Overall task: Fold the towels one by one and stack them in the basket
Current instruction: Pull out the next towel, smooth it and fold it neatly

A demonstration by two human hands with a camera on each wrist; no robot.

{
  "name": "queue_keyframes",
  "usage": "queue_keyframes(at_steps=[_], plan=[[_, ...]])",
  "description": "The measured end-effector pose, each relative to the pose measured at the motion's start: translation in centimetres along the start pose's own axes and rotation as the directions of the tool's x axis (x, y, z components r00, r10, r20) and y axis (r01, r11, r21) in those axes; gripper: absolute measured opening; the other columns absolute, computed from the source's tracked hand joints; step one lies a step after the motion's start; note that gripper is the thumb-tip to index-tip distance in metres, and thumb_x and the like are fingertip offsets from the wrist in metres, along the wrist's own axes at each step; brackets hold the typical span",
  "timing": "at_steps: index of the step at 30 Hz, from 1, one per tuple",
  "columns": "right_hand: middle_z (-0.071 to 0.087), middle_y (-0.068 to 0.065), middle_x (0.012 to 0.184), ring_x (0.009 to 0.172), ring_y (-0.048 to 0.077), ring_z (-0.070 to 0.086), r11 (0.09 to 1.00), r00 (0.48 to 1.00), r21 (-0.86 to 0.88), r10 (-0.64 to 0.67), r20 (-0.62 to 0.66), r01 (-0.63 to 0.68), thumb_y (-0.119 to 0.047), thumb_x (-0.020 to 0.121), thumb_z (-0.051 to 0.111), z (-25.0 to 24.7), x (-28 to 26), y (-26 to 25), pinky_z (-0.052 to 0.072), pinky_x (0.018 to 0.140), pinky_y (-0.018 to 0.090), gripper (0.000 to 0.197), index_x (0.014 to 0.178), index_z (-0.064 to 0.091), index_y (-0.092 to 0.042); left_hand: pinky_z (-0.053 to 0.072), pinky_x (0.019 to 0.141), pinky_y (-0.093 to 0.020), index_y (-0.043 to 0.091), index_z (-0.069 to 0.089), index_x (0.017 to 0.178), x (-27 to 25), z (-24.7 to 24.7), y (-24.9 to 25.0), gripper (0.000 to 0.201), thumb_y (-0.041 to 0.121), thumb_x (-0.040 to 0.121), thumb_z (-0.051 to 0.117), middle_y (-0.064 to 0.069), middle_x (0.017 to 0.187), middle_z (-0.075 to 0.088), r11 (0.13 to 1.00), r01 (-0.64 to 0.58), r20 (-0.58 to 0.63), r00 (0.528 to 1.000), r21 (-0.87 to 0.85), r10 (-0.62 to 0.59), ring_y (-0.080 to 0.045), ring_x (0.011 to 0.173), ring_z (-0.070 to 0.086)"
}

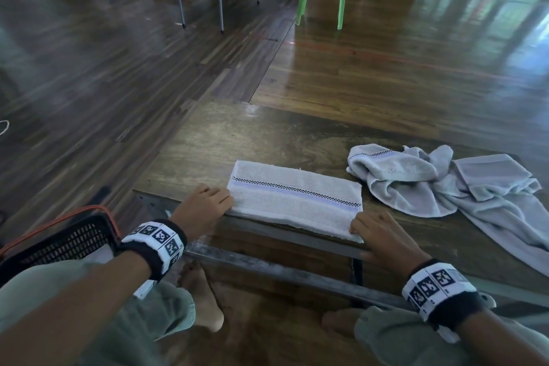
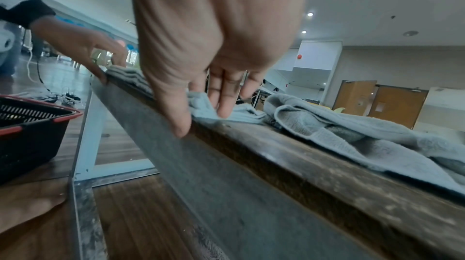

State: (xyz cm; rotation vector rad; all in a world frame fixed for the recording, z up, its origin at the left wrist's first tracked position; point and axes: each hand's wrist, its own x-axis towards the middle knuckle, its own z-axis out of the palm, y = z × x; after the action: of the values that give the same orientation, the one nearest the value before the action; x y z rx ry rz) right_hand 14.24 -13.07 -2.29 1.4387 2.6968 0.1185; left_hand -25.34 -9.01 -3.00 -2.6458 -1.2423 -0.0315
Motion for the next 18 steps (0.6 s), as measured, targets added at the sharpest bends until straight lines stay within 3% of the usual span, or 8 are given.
queue_keyframes(at_steps=[2,6,8,10,12,13,16,18], plan=[[0.057,-0.007,0.075,0.064,0.015,0.059,0.998,0.999,-0.059,-0.025,-0.038,0.023,-0.023,0.043,0.083,-0.1,-0.3,-0.3,0.045,0.060,0.029,0.044,0.077,0.056,-0.024,0.044,0.064,-0.027,0.019,0.059,0.079,-0.1,-0.2,0.0,0.039,0.002,0.052,0.082,0.004,0.076,0.061,1.000,-0.002,-0.023,1.000,-0.009,0.001,-0.016,0.065,0.059],[0.060,-0.010,0.075,0.065,0.011,0.061,0.999,0.994,0.015,-0.034,-0.102,0.035,-0.017,0.056,0.080,-0.4,-1.1,-0.3,0.039,0.068,0.026,0.031,0.077,0.059,-0.025,0.032,0.070,-0.024,0.025,0.057,0.078,-0.7,-0.6,-0.7,0.035,0.006,0.057,0.080,0.009,0.075,0.060,0.997,0.021,0.032,0.999,-0.073,-0.019,-0.012,0.066,0.058],[0.063,-0.013,0.078,0.070,0.009,0.062,0.991,0.991,0.133,0.022,-0.131,-0.004,-0.019,0.062,0.080,-0.8,-1.5,0.2,0.043,0.069,0.024,0.028,0.081,0.060,-0.028,0.029,0.069,-0.022,0.026,0.058,0.077,-0.8,-1.3,-1.2,0.025,0.019,0.064,0.078,0.012,0.075,0.062,0.984,0.052,0.043,0.998,-0.169,-0.046,-0.010,0.065,0.059],[0.063,-0.014,0.081,0.077,0.010,0.062,0.961,0.978,0.272,0.098,-0.185,-0.045,-0.018,0.068,0.077,-1.6,-1.8,0.9,0.047,0.069,0.030,0.025,0.086,0.061,-0.028,0.033,0.068,-0.022,0.025,0.060,0.076,-0.7,-2.7,-1.9,0.015,0.040,0.077,0.060,0.013,0.075,0.062,0.953,0.091,-0.001,0.995,-0.288,-0.096,-0.008,0.064,0.058],[0.061,-0.017,0.084,0.081,0.002,0.059,0.911,0.956,0.404,0.182,-0.228,-0.077,-0.016,0.072,0.075,-3.3,-1.9,1.3,0.049,0.071,0.032,0.027,0.088,0.060,-0.031,0.039,0.063,-0.022,0.022,0.063,0.078,-0.3,-4.9,-2.2,0.034,0.052,0.081,0.048,0.012,0.075,0.062,0.886,0.146,-0.012,0.986,-0.439,-0.168,-0.006,0.064,0.056],[0.062,-0.017,0.084,0.082,-0.001,0.058,0.867,0.942,0.491,0.233,-0.242,-0.089,-0.013,0.073,0.075,-4.4,-1.8,1.6,0.050,0.072,0.027,0.028,0.088,0.060,-0.031,0.039,0.061,-0.019,0.022,0.064,0.080,-0.1,-6.1,-2.6,0.031,0.052,0.083,0.053,0.013,0.076,0.062,0.848,0.181,0.002,0.978,-0.498,-0.208,-0.001,0.063,0.054],[0.066,-0.012,0.079,0.084,-0.005,0.058,0.707,0.915,0.695,0.356,-0.192,-0.130,-0.003,0.079,0.070,-8.8,-1.2,2.5,0.043,0.074,0.008,0.023,0.087,0.064,-0.024,0.038,0.063,-0.011,0.026,0.065,0.087,0.6,-9.5,-3.6,0.006,0.032,0.085,0.066,0.015,0.082,0.064,0.707,0.254,0.066,0.957,-0.660,-0.283,0.003,0.073,0.058],[0.066,-0.006,0.079,0.076,-0.006,0.057,0.626,0.910,0.772,0.377,-0.171,-0.114,0.000,0.082,0.065,-11.4,-0.7,3.2,0.041,0.069,0.005,0.018,0.089,0.066,-0.017,0.043,0.066,-0.013,0.022,0.067,0.095,1.2,-11.1,-4.5,0.011,0.028,0.087,0.064,0.009,0.087,0.066,0.601,0.275,0.096,0.945,-0.750,-0.313,-0.001,0.076,0.060]])
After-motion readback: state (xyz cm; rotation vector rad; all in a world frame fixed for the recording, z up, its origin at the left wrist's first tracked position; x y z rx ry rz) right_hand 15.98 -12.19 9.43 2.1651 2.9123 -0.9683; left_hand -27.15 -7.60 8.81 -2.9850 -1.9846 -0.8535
